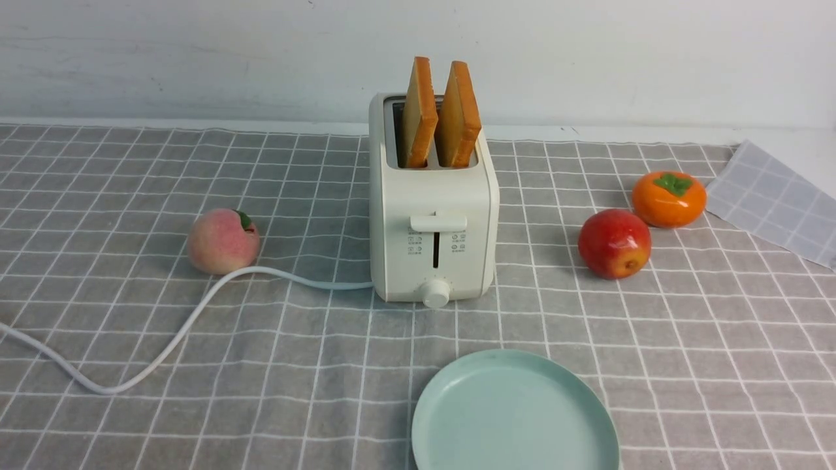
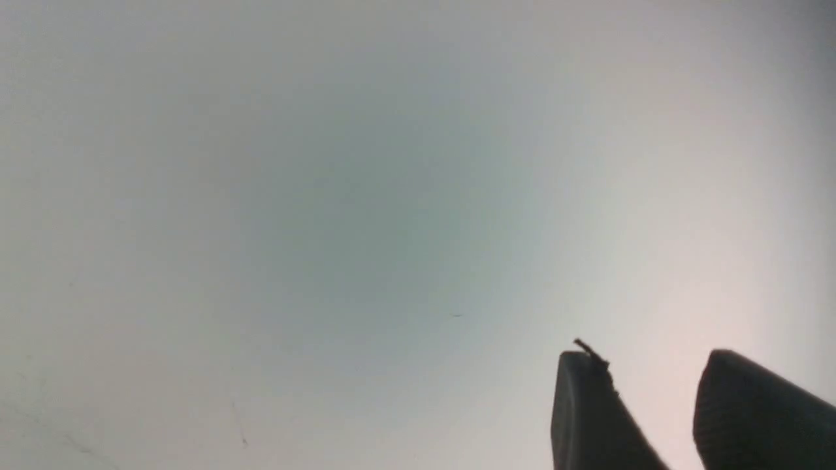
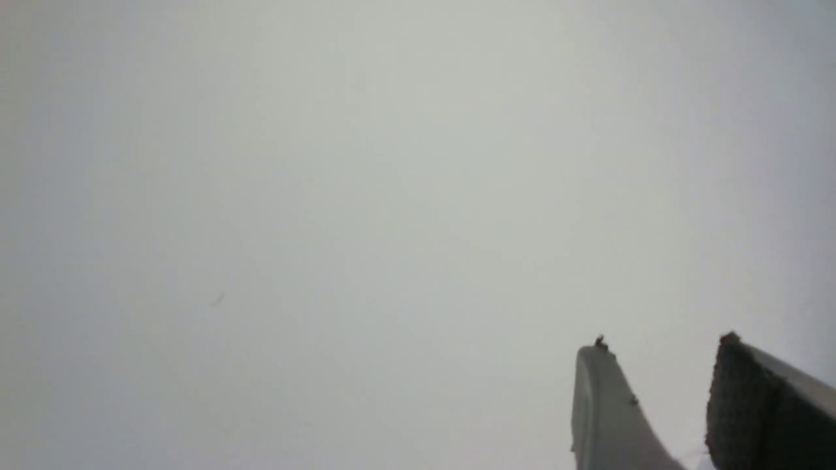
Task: Take toasted bread from bread machine on grey coffee table place on plate.
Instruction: 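Grasp the toast slice in the toaster and pull it up out of the slot with the right gripper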
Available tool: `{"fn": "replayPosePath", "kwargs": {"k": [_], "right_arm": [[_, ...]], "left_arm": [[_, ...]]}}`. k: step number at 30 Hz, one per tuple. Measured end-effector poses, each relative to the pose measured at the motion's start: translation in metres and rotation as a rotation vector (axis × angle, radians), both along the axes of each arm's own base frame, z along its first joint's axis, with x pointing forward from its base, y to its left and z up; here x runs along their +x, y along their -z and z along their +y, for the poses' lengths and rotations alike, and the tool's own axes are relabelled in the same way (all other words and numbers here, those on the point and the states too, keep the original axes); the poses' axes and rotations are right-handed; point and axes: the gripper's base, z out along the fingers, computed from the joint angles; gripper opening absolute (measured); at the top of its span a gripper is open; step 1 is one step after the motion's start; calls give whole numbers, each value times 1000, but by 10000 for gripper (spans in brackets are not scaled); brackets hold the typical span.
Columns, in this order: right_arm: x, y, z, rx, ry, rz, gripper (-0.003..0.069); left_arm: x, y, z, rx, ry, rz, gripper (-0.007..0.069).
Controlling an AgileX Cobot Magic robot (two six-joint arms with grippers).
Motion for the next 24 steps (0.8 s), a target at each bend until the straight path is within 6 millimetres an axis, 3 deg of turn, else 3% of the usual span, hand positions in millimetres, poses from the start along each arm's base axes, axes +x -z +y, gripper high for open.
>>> {"fn": "replayPosePath", "kwargs": {"k": [3, 4, 5, 6, 7, 9, 12, 14, 18, 19, 21, 24], "right_arm": [[-9, -39, 3, -10, -25, -31, 240], [-11, -46, 4, -12, -26, -43, 240], [-12, -66, 5, -16, -39, -31, 240], [-12, -79, 5, -19, -41, -34, 240], [-11, -81, 5, -20, -44, -29, 240], [-2, -114, 6, -23, -58, 7, 240], [18, -138, 7, -19, -89, 121, 240], [45, -141, 7, -10, -123, 291, 240], [82, -122, 5, -48, -132, 555, 240], [84, -121, 5, -54, -131, 566, 240], [100, -104, 4, -94, -127, 649, 240], [108, -87, 10, -105, -173, 707, 240]], "left_arm": [[-12, -40, 1, -15, 12, -32, 238], [-12, -42, 1, -14, 12, -25, 238], [-16, -67, 2, -11, 13, -20, 238], [-16, -79, 2, -3, 9, -10, 238], [-16, -82, 2, -2, 9, -5, 238], [-7, -117, 0, 32, -3, 71, 238], [16, -138, -4, 70, -3, 247, 238], [39, -139, -7, 103, 3, 437, 238], [71, -116, -12, 224, -7, 821, 238], [72, -115, -11, 243, -13, 836, 238], [78, -97, -8, 414, -59, 1028, 238], [73, -87, -6, 479, -61, 1146, 238]]}}
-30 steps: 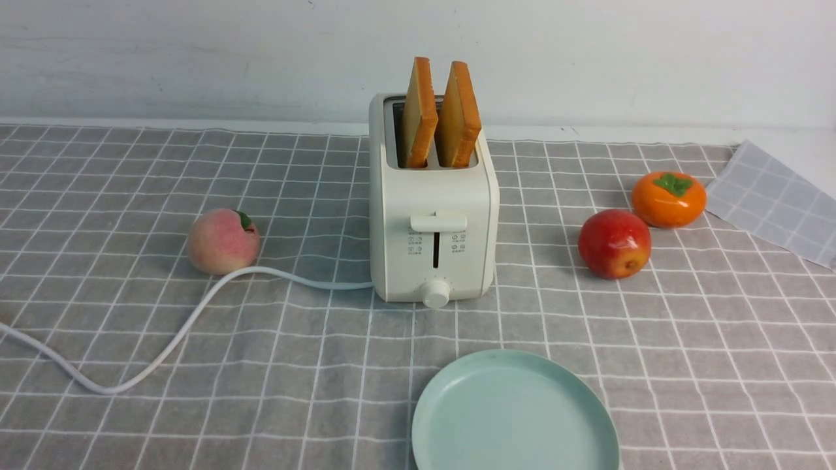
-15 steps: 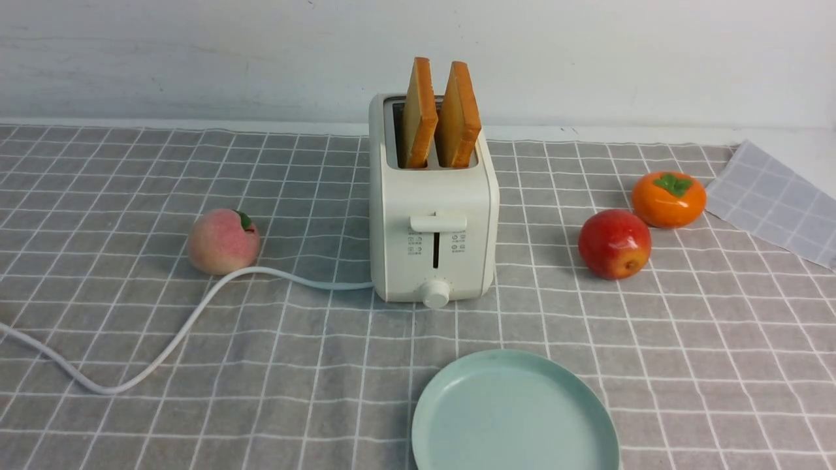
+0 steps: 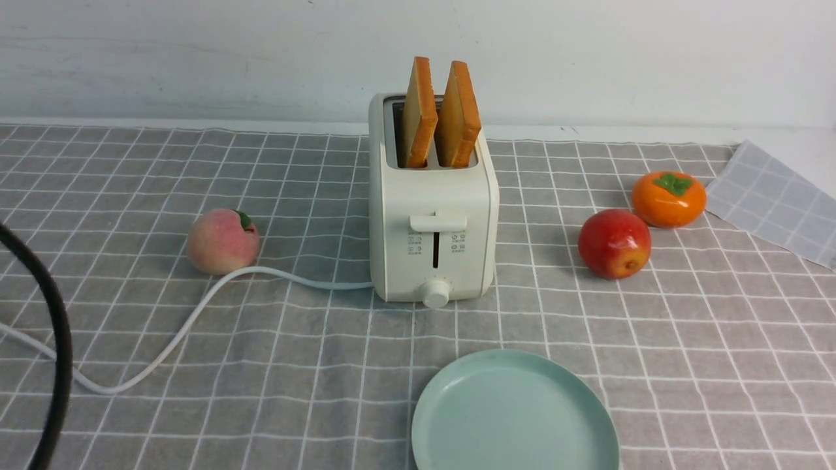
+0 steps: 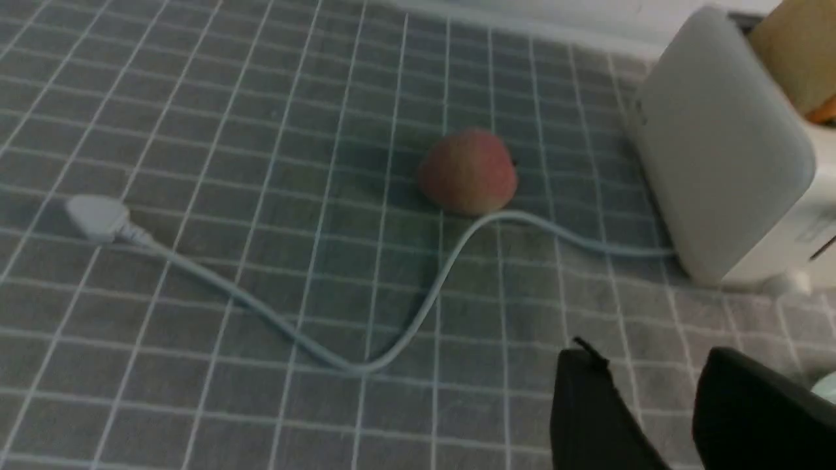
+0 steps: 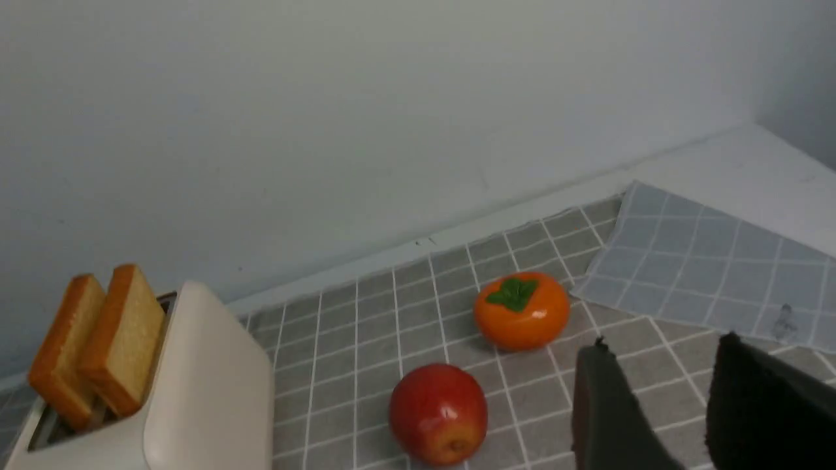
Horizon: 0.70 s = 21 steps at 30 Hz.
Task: Take toasted bread from bread machine on grey coffee table place on plate.
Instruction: 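Grasp the toast slice in the toaster and pull it up out of the slot with the right gripper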
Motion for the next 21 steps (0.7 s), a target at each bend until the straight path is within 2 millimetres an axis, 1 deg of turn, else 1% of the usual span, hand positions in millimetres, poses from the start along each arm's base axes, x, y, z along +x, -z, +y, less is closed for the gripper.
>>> {"fn": "replayPosePath", "kwargs": {"k": [1, 2, 4, 5, 8, 12, 14, 16, 17, 18, 21], "right_arm": [[5, 14, 8, 18, -52, 51, 240], [8, 22, 15, 37, -93, 88, 240], [16, 33, 26, 62, -151, 154, 240], [17, 34, 28, 66, -163, 160, 240], [39, 50, 46, 81, -231, 267, 240], [75, 63, 70, 77, -290, 384, 240], [95, 63, 85, 77, -329, 458, 240], [112, 58, 101, 57, -388, 528, 240], [113, 58, 104, 53, -399, 545, 240], [126, 47, 116, 28, -447, 567, 240], [149, 30, 135, -15, -518, 578, 240]], "left_arm": [[-4, 5, 1, 14, 0, 70, 238], [-6, 8, 1, 10, 1, 113, 238], [-9, 11, -1, -12, 9, 159, 238], [-10, 11, -2, -21, 12, 162, 238], [-12, 11, -10, -123, 48, 192, 238], [-14, 9, -21, -266, 99, 211, 238], [-14, 8, -25, -324, 120, 208, 238], [-12, 9, -29, -365, 138, 192, 238], [-12, 9, -29, -372, 140, 188, 238], [-10, 12, -30, -379, 151, 170, 238], [-7, 18, -34, -372, 183, 152, 238]]}}
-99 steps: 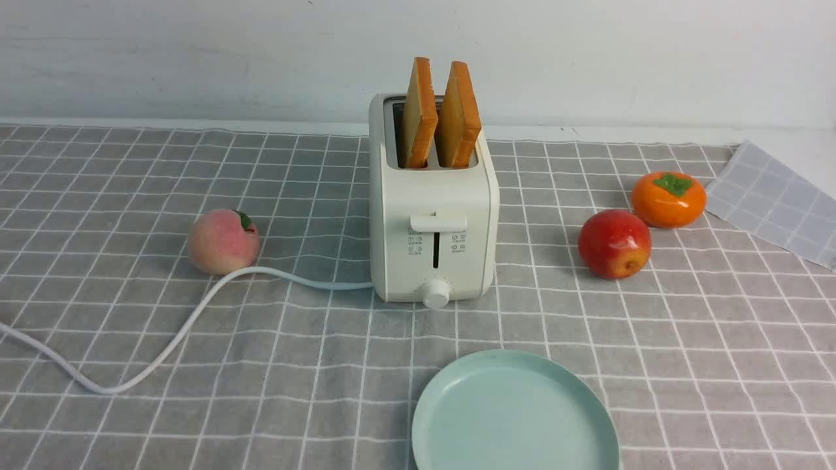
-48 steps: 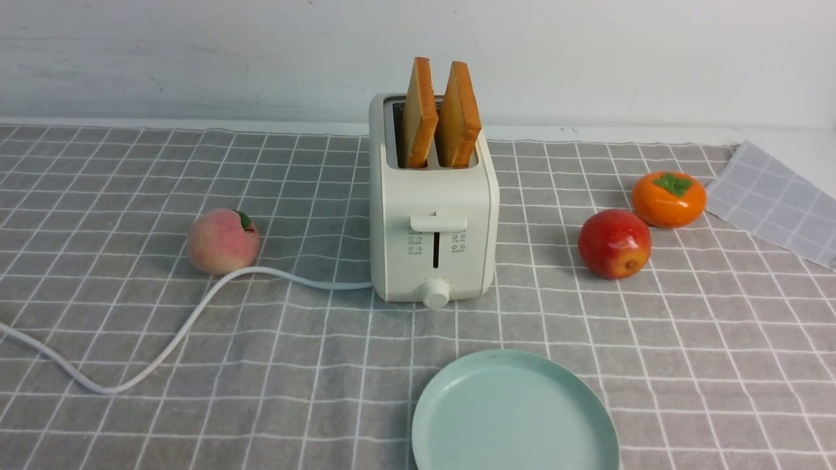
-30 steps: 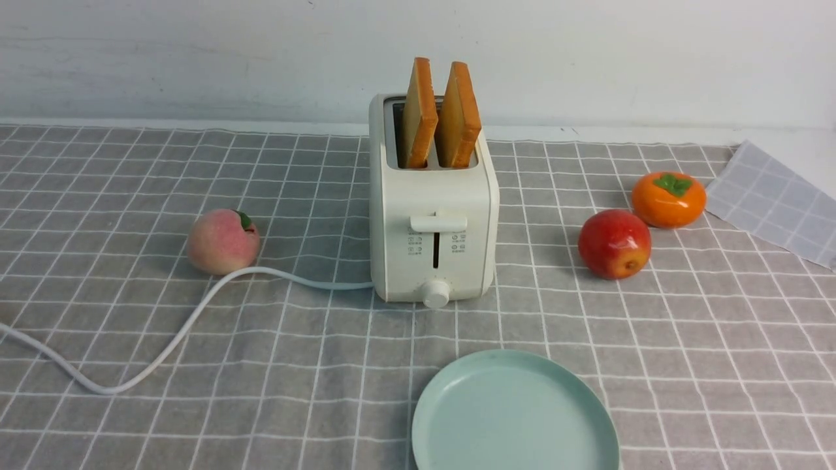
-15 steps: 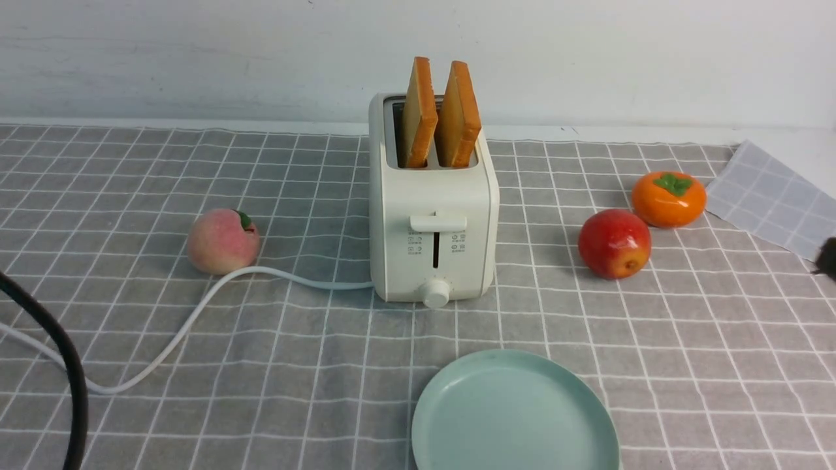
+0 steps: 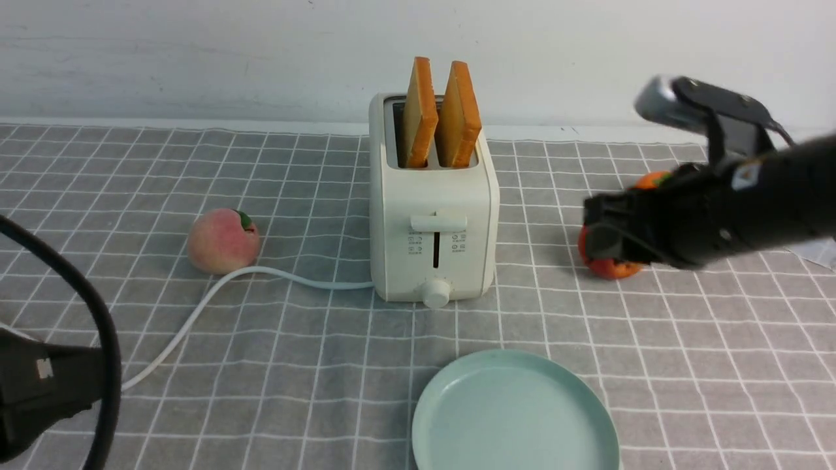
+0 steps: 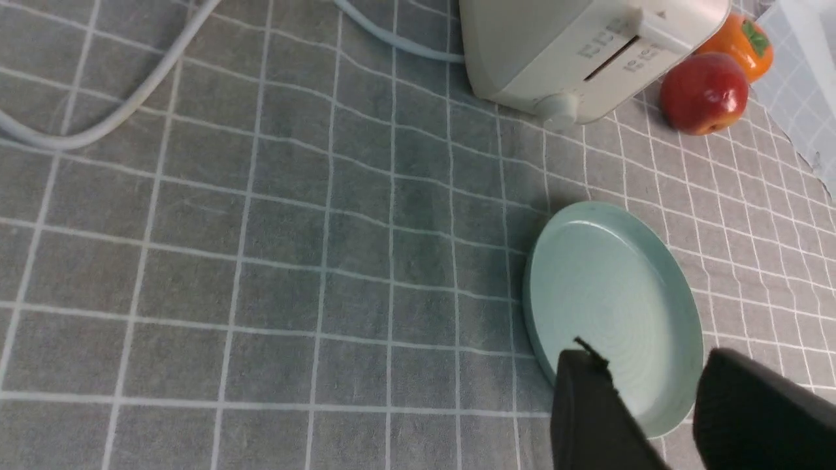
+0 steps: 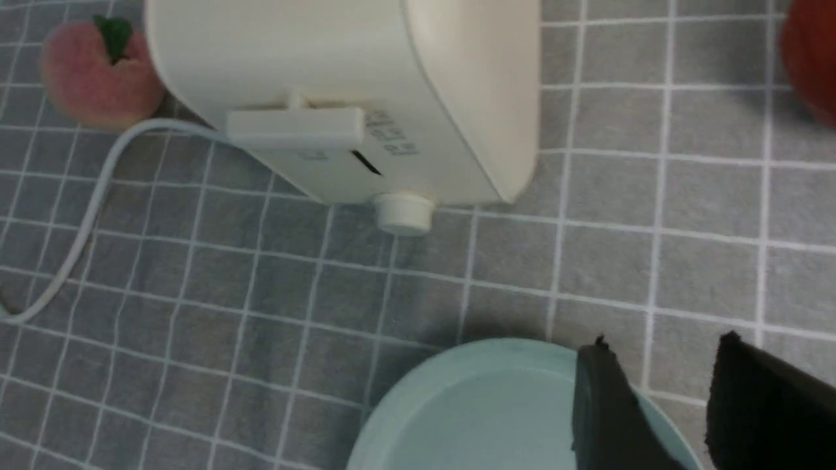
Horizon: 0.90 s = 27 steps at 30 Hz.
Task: Take toasted bread from bread machine on grey coffee table place on plate.
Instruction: 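Grasp the toast slice in the toaster and pull it up out of the slot with the right gripper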
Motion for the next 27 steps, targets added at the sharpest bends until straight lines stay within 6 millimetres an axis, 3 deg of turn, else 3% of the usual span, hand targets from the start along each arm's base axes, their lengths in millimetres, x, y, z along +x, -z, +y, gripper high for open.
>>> {"fn": "replayPosePath", "kwargs": {"k": [1, 6, 10, 18, 24, 27], "right_arm": [[12, -13, 8, 9, -16, -39, 243], [54, -38, 27, 60, -18, -140, 267], [91, -39, 43, 108, -11, -167, 321], [133, -11, 61, 98, -25, -169, 404], [146, 13, 65, 86, -19, -155, 396], [147, 14, 66, 89, -17, -155, 370]], "left_arm": [[1, 3, -3, -2, 26, 1, 238], [1, 6, -13, -12, 95, -38, 238], [3, 1, -14, -30, 90, -98, 238], [3, 1, -14, -29, 93, -96, 238], [2, 3, -14, -20, 101, -76, 238], [2, 3, -14, -20, 101, -75, 238]]}}
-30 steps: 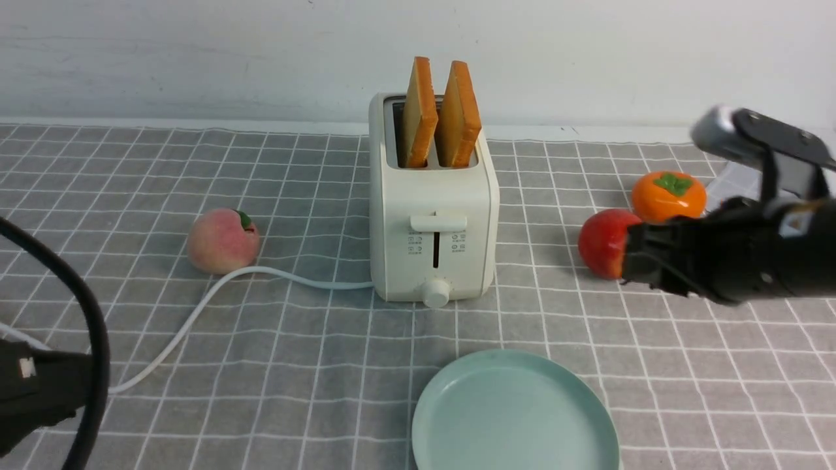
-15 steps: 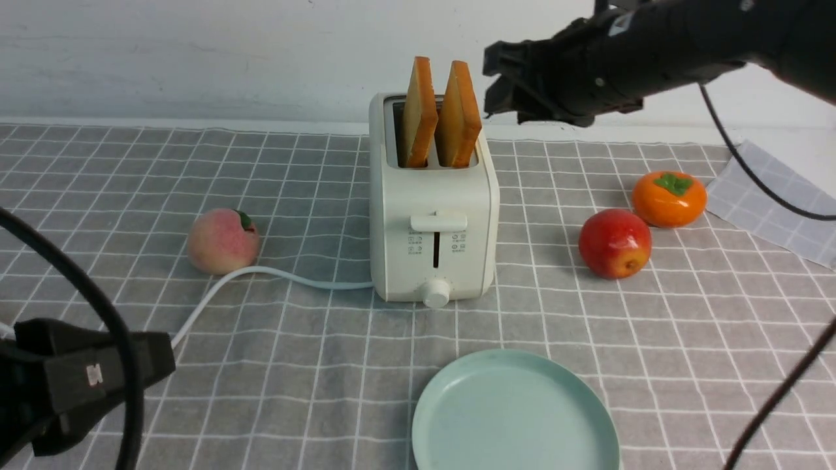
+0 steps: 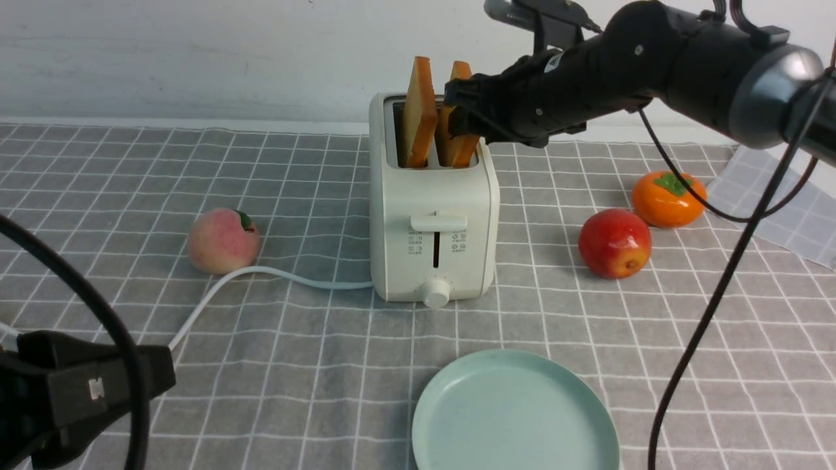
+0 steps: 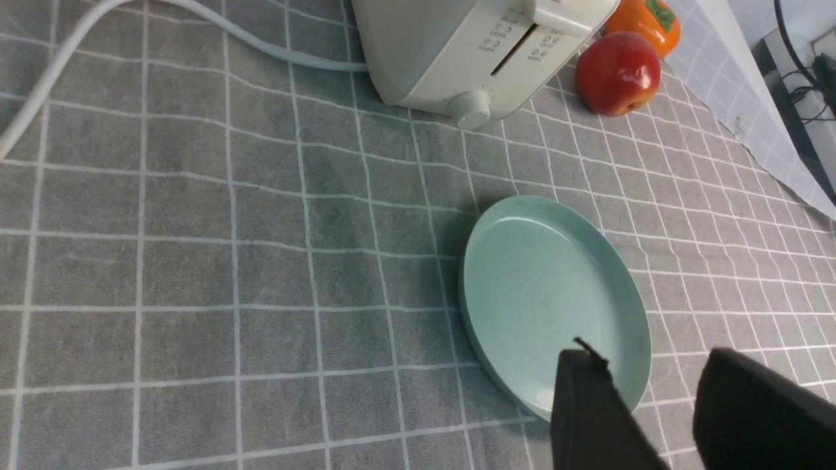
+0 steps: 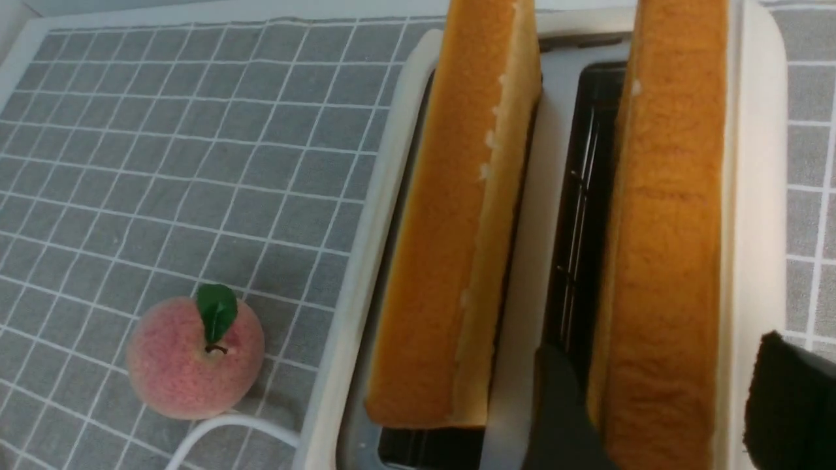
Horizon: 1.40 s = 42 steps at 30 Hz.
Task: Take toasted bread from bread machine on grey coffee table place on plate.
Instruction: 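Grasp the toast slice in the toaster and pull it up out of the slot with the right gripper, then place the held slice of bread on top of the slice on the plate with the right gripper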
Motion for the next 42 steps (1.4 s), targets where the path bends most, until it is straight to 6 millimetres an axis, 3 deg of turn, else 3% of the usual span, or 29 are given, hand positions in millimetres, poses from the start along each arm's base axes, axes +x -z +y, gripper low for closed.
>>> {"fn": "replayPosePath", "kwargs": {"k": [11, 19, 21, 25, 29, 34, 37, 39, 40, 42], "right_arm": [[-8, -24, -3, 19, -1, -54, 126], [-29, -70, -13, 3, -21, -186, 120], [-47, -96, -22, -40, -33, -237, 120], [-84, -130, -41, -180, -68, -239, 120], [-125, -145, -60, -307, -117, -103, 120], [-155, -115, -64, -328, -220, 174, 120], [-164, -68, -51, -227, -326, 356, 120], [-168, -42, -42, -116, -370, 417, 120], [-168, -38, -42, -121, -374, 427, 120], [-172, -7, -33, 29, -383, 474, 120]], "left_arm": [[0, 0, 0, 2, 2, 4, 239], [-1, 1, 0, 6, 6, 14, 240], [-1, 1, 0, 6, 6, 15, 241], [-1, 2, 0, 8, 8, 19, 242], [-1, 2, 0, 8, 8, 20, 242], [0, 0, 0, 2, 2, 5, 242], [2, -3, 0, -14, -14, -34, 242], [4, -5, 1, -24, -24, -59, 242], [4, -5, 1, -24, -25, -60, 242], [4, -6, 1, -28, -29, -70, 242]]}}
